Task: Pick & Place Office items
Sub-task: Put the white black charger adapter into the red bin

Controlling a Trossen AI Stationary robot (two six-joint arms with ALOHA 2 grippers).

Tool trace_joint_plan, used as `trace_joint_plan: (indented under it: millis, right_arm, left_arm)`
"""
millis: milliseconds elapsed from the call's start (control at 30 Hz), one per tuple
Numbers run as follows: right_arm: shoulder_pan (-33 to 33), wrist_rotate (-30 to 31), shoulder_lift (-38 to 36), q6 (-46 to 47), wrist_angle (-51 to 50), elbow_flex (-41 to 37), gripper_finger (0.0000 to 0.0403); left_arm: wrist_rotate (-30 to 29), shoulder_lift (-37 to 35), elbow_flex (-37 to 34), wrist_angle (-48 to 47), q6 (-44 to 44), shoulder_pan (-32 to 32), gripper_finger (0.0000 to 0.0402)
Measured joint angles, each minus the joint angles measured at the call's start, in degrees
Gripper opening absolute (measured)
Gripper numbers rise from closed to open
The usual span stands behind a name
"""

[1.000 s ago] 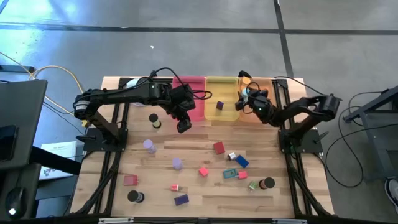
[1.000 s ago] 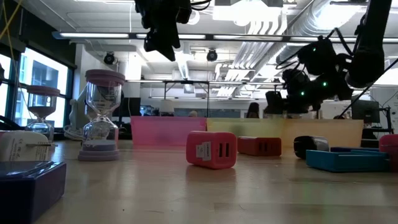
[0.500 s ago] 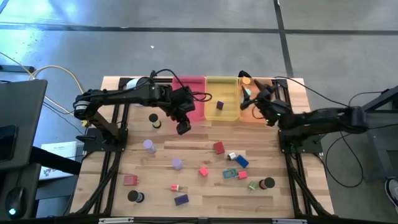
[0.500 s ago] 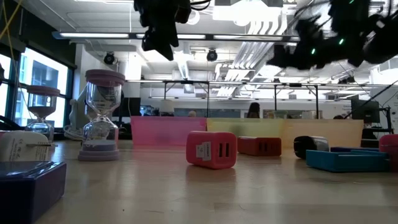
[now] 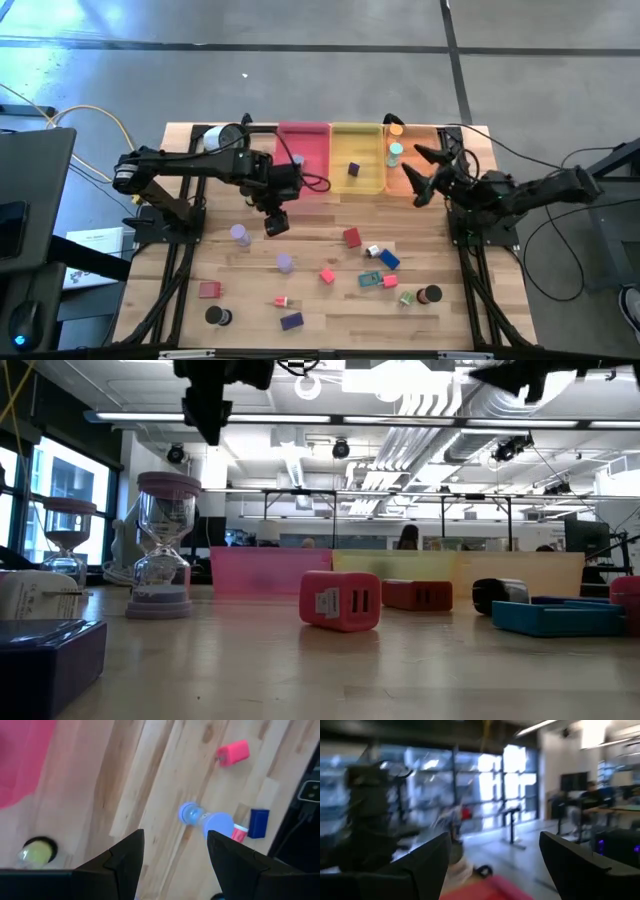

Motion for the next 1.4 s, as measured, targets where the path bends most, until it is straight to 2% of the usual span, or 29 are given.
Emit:
trace_joint_plan:
  millis: [67,167,267,333,400,600,700,800,933,1100,1400]
  right_arm:
    - [3.29,1.34,-0.09,0.81,-12.06,5.58,0.0293]
    - [6.32,3.42,2.2,7.72,-25.71,13.83,0.0293]
    - [7.25,3.36,4.73,16.19,-37.32,20.71,0.0293]
    - [7.89,1.26,6.66,22.29,-43.57,24.36,0.0293]
    - [8.08,-3.08,8.93,27.98,-48.89,27.38,0.0293]
    - [8.08,-25.35,16.49,42.36,-63.08,32.21,0.0293]
    - [8.08,-31.53,19.8,49.3,-68.72,32.16,0.0293]
    - [7.76,-32.21,22.96,56.39,-72.71,32.19,0.0293]
    - [6.88,-31.96,26.74,61.72,-72.69,32.17,0.0293]
    - [6.94,-32.04,31.53,62.25,-68.24,32.19,0.0293]
    - [6.94,-36.28,39.93,65.57,-61.24,32.19,0.0293]
  left_arm:
    - [-2.33,-0.35,0.0,-0.25,-1.09,-1.11,0.0212]
    - [-5.27,-1.0,0.0,-0.38,-2.15,-2.75,0.0212]
    - [-7.4,-1.52,0.0,-0.45,-3.49,-4.51,0.0212]
    - [-8.8,-1.73,0.0,-0.65,-4.6,-5.92,0.0212]
    - [-10.05,-1.96,0.0,-1.12,-5.78,-7.36,0.0212]
    - [-12.82,-3.06,0.0,-5.95,-7.6,-10.48,0.0212]
    - [-15.38,-3.53,0.0,-6.44,-6.87,-11.55,0.0212]
    - [-15.94,-3.72,0.0,-6.29,-6.56,-13.01,0.0212]
    - [-16.09,-3.73,0.0,-6.46,-6.51,-15.91,0.0212]
    - [-16.76,-3.73,0.0,-6.44,-6.51,-19.04,0.0212]
    - [-20.53,-3.71,0.0,-6.24,-7.47,-23.06,0.0212]
